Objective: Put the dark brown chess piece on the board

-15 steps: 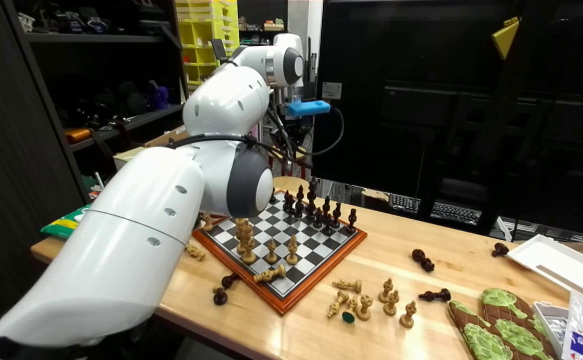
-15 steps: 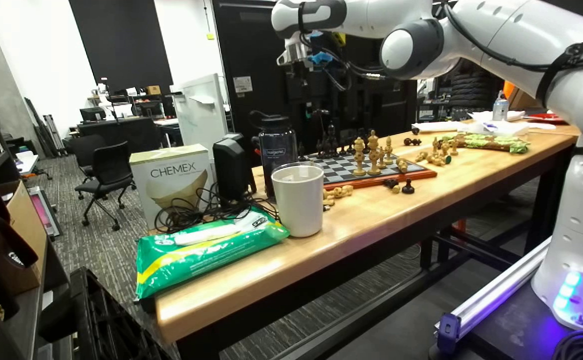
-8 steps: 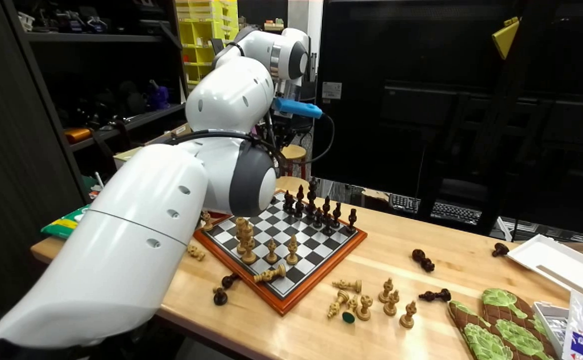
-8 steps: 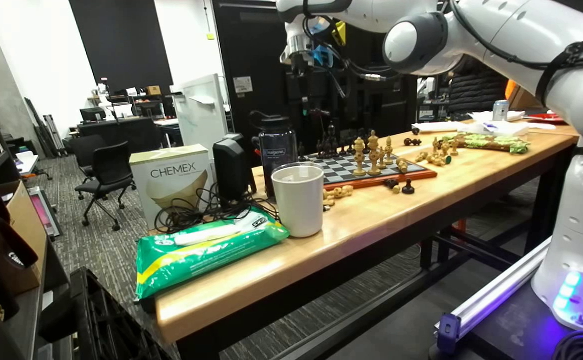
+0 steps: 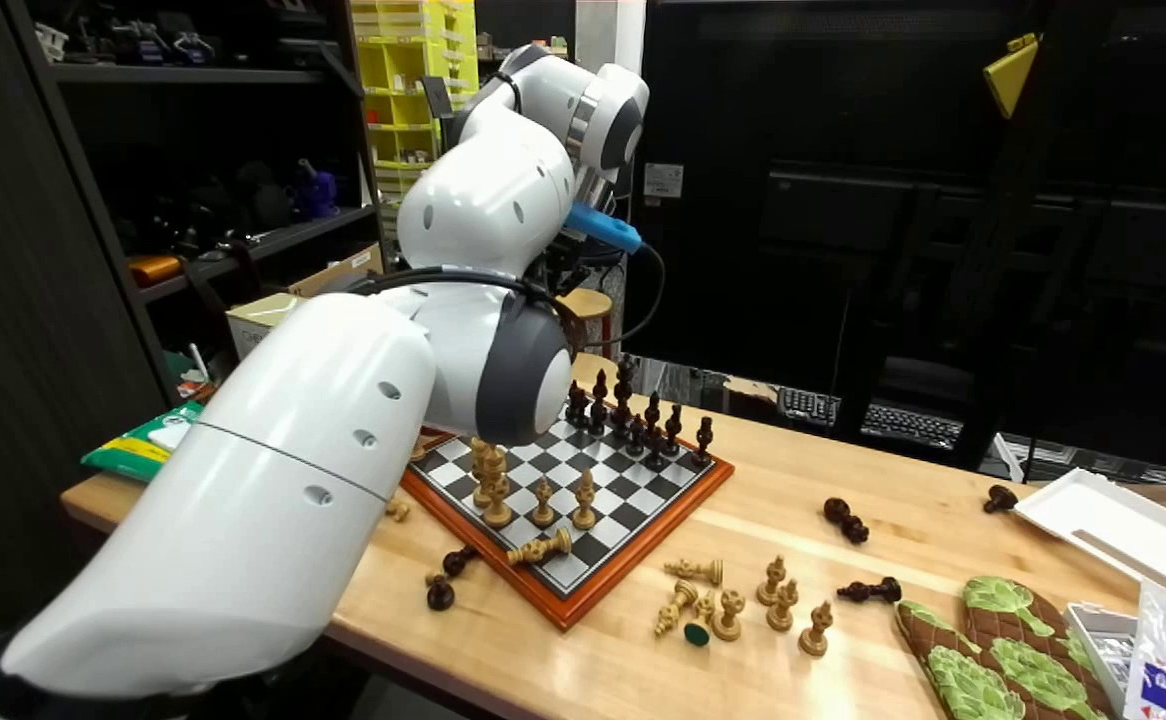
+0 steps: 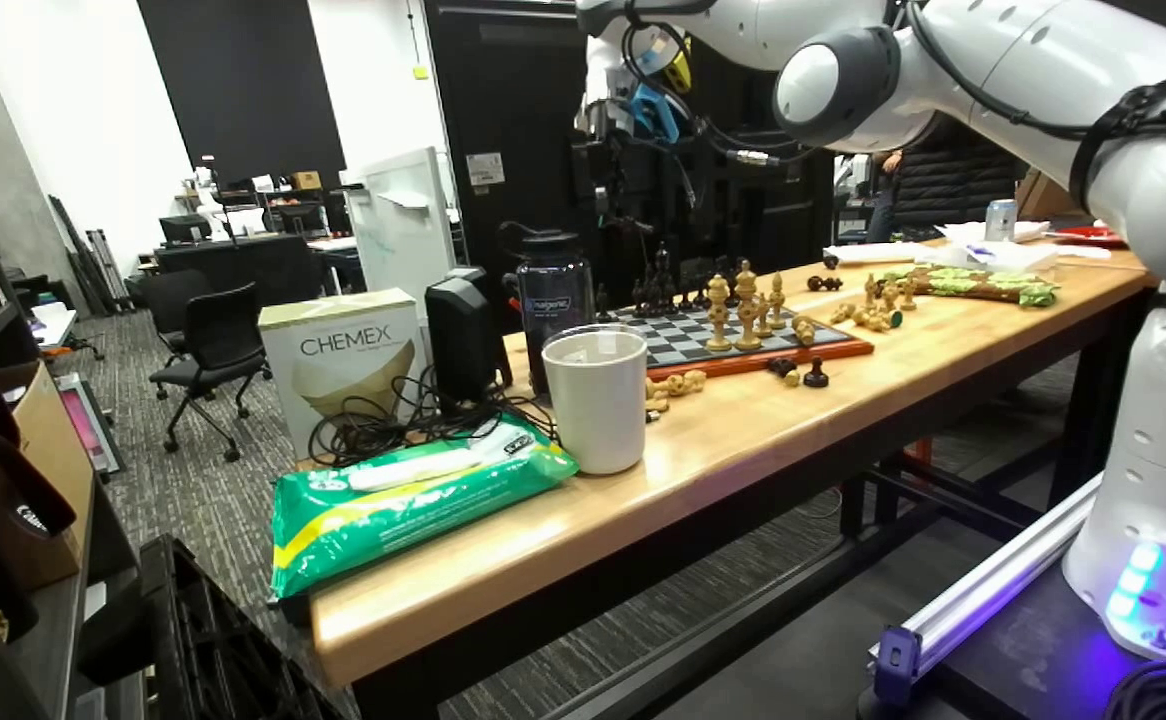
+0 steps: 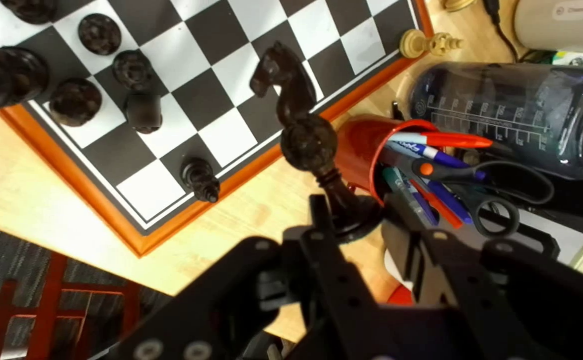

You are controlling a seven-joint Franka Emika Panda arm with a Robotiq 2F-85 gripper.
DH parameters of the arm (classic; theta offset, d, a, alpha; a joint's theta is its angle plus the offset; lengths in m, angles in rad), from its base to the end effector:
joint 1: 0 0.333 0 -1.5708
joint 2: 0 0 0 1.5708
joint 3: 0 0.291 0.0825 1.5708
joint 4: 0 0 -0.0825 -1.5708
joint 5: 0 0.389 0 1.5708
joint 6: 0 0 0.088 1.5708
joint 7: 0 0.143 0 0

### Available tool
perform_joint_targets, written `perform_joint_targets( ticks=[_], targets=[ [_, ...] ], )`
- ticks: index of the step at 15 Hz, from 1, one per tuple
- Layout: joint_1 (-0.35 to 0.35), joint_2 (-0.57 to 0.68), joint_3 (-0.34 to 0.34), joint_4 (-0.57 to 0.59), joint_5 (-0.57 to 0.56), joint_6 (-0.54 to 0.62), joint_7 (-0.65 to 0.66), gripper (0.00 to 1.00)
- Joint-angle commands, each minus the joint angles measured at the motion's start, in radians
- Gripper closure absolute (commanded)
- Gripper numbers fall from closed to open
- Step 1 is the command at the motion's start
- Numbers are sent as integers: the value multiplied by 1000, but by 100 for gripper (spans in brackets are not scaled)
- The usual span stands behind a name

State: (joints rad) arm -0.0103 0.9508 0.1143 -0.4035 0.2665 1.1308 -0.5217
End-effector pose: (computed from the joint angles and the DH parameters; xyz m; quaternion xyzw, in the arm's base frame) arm 0.6965 0.0724 0.4516 -0.9240 -0.3248 0.0645 0.1914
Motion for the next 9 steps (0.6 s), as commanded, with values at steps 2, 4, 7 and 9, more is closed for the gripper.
perform_joint_targets(
  ticks=[2, 4, 7, 9],
  targets=[
    [-28, 13, 26, 18, 69, -40, 176, 92],
    [-40, 57, 65, 84, 60, -71, 252, 92],
    [-56, 24, 84, 18, 65, -42, 318, 92],
    [-60, 30, 90, 30, 63, -40, 348, 92]
  ],
)
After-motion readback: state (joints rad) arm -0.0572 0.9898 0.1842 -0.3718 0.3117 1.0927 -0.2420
